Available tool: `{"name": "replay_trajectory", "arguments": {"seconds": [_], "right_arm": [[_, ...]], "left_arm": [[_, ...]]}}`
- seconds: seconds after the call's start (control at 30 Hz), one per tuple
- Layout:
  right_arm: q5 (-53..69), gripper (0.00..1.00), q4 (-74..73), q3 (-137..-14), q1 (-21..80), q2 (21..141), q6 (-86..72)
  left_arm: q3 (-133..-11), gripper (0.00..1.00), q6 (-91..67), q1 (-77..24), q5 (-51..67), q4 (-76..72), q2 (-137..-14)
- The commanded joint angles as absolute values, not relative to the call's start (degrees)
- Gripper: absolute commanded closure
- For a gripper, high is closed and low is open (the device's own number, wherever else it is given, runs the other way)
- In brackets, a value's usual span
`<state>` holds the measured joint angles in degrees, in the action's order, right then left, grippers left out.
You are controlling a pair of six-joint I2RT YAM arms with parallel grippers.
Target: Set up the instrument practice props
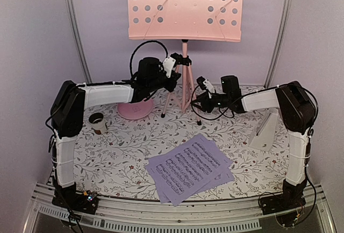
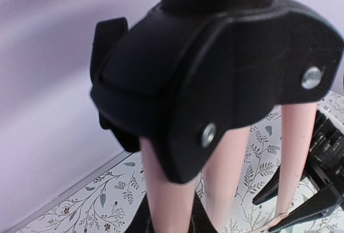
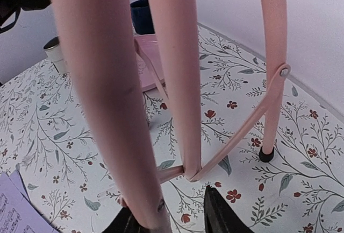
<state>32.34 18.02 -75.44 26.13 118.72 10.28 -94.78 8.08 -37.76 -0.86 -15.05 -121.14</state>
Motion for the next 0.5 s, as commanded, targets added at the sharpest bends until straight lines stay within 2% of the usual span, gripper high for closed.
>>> {"name": "replay_trajectory", "arguments": {"seconds": [0.0, 0.17, 0.23, 0.33, 0.47], "right_arm": [[32.13, 0.68, 17.43, -76.73, 26.37, 120.30, 10.11], [31.45, 0.94, 16.79, -76.20, 26.41, 119.89, 10.45], [31.48, 1.00, 16.51, -75.81, 26.39, 119.64, 10.46], [32.18, 1.00, 15.65, -75.64, 26.22, 119.48, 10.67], [33.21, 1.00, 15.30, -75.49, 26.04, 119.69, 10.90]], "left_arm": [[-95.55, 1.00, 9.10, -37.73, -1.83, -13.44, -121.69], [-94.53, 0.99, 8.82, -37.86, -1.89, -13.60, -121.03], [-92.95, 0.89, 8.85, -37.80, -1.20, -13.90, -120.07], [-88.01, 0.68, 9.09, -37.48, 0.32, -16.15, -117.32], [-79.09, 0.49, 8.83, -36.56, 2.90, -20.40, -112.09]]}}
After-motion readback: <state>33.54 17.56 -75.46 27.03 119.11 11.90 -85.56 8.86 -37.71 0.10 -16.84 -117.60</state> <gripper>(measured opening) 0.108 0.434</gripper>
